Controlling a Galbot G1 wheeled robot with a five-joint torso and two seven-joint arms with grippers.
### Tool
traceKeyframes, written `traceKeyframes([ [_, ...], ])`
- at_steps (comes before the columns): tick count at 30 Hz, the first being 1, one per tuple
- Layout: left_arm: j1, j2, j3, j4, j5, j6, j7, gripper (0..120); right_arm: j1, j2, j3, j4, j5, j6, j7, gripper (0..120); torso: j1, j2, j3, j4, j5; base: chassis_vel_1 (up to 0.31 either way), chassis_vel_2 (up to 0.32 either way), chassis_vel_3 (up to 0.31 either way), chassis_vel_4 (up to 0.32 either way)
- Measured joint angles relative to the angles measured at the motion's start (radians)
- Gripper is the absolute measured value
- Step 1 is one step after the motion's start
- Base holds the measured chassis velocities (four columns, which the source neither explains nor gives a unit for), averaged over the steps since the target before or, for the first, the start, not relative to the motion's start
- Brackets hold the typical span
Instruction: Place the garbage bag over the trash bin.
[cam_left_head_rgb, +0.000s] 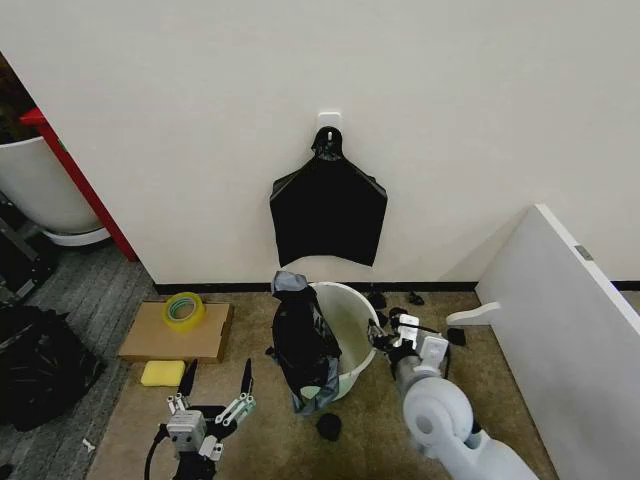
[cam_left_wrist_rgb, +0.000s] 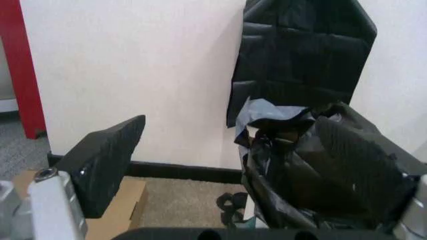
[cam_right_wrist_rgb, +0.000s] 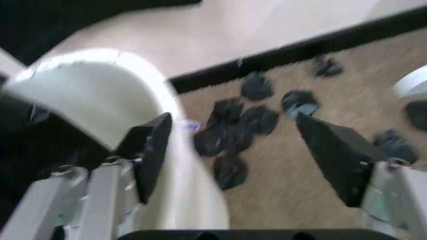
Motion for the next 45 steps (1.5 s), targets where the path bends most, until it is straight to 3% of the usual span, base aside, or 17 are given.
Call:
traceKeyframes([
  [4, -0.003, 0.000, 0.001, 0.000, 0.000, 0.000, -0.002, 100, -0.033, -0.041, 0.051, 0.061, -0.081, 0.031, -0.065, 84, 0.000, 0.000, 0.000, -0.0003, -0.0001, 0.000, 0.000, 0.000, 0.000],
  [9, -0.008, 0.004, 0.004, 0.006, -0.003, 0.007, -0.006, 100, -0.052, -0.120, 0.073, 0.190, -0.120, 0.053, -0.213, 72, 0.000, 0.000, 0.000, -0.0002, -0.0001, 0.000, 0.000, 0.000, 0.000],
  [13, -0.020, 0.005, 0.013, 0.007, -0.005, 0.026, -0.010, 100, -0.039, -0.197, 0.030, 0.303, -0.089, -0.018, -0.352, 89, 0.000, 0.000, 0.000, -0.0001, -0.0002, 0.000, 0.000, 0.000, 0.000],
  [18, -0.029, -0.003, 0.019, 0.008, -0.005, 0.035, -0.013, 100, 0.010, -0.199, -0.038, 0.289, -0.093, -0.080, -0.404, 99, 0.000, 0.000, 0.000, -0.0001, -0.0002, 0.000, 0.000, 0.000, 0.000],
  [24, -0.034, -0.008, 0.027, 0.016, -0.005, 0.050, -0.020, 100, 0.117, -0.181, -0.133, 0.221, -0.035, -0.111, -0.391, 100, 0.000, 0.000, 0.000, -0.0001, -0.0003, 0.000, 0.000, 0.000, 0.000],
  [26, -0.035, -0.006, 0.027, 0.018, -0.012, 0.056, -0.022, 100, 0.163, -0.174, -0.177, 0.185, -0.012, -0.123, -0.371, 97, 0.000, 0.000, 0.000, 0.0001, -0.0002, 0.000, 0.000, 0.000, 0.000],
  [31, -0.046, -0.003, 0.025, 0.016, -0.023, 0.071, -0.026, 100, 0.228, -0.139, -0.252, 0.099, -0.009, -0.142, -0.324, 77, 0.000, 0.000, 0.000, 0.0000, -0.0003, 0.000, 0.000, 0.000, 0.000],
  [40, -0.056, 0.002, 0.030, 0.008, -0.024, 0.087, -0.027, 100, 0.238, -0.138, -0.260, 0.073, -0.011, -0.148, -0.300, 48, 0.000, 0.000, 0.000, -0.0001, -0.0003, 0.000, 0.000, 0.000, 0.000],
  [45, -0.069, 0.008, 0.041, 0.008, -0.024, 0.099, -0.027, 100, 0.231, -0.137, -0.255, 0.066, -0.018, -0.143, -0.301, 26, 0.000, 0.000, 0.000, -0.0001, -0.0003, 0.000, 0.000, 0.000, 0.000],
])
